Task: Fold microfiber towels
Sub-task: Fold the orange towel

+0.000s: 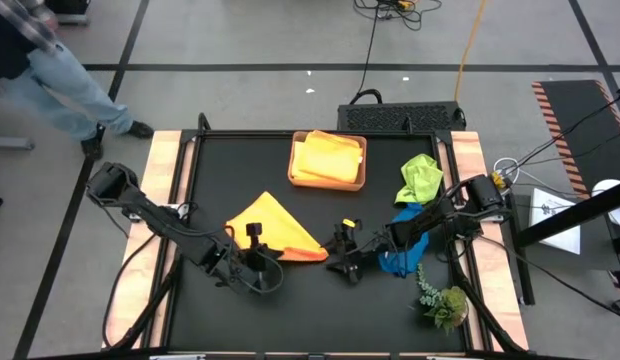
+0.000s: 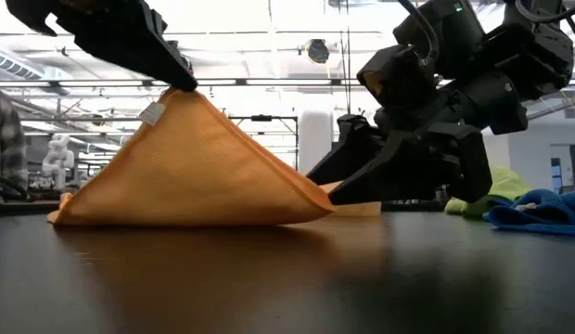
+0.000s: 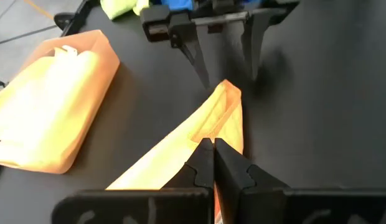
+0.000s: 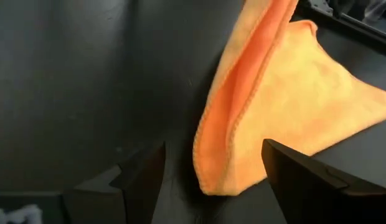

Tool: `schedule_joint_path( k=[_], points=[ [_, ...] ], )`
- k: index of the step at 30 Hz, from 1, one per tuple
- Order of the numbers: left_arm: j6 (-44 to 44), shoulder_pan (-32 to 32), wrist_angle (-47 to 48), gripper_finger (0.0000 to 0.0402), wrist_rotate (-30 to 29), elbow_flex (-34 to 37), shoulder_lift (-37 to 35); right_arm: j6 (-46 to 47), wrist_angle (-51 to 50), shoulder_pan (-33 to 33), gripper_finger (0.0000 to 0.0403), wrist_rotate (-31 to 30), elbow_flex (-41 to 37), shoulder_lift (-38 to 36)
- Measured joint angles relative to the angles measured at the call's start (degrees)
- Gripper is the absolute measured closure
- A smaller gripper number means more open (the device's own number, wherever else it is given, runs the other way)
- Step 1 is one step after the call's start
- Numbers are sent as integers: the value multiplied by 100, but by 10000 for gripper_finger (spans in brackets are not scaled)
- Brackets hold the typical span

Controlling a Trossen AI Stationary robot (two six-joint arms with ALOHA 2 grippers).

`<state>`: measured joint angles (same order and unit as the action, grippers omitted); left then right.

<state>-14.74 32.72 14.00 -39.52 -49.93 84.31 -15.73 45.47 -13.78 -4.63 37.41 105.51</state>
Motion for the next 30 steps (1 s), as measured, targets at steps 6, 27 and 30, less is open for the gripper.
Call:
schedule_joint_path(
  k=[6, 27, 30],
  points=[
    [0, -76, 3, 401, -3, 0, -48, 41, 44, 8, 142, -159, 0, 155],
    [-317, -68, 264, 401, 51, 0, -48, 2, 1008, -96, 317, -608, 15, 813],
    [-420, -13, 292, 401, 130, 0, -48, -20, 974, -142, 379, -611, 15, 779]
  ],
)
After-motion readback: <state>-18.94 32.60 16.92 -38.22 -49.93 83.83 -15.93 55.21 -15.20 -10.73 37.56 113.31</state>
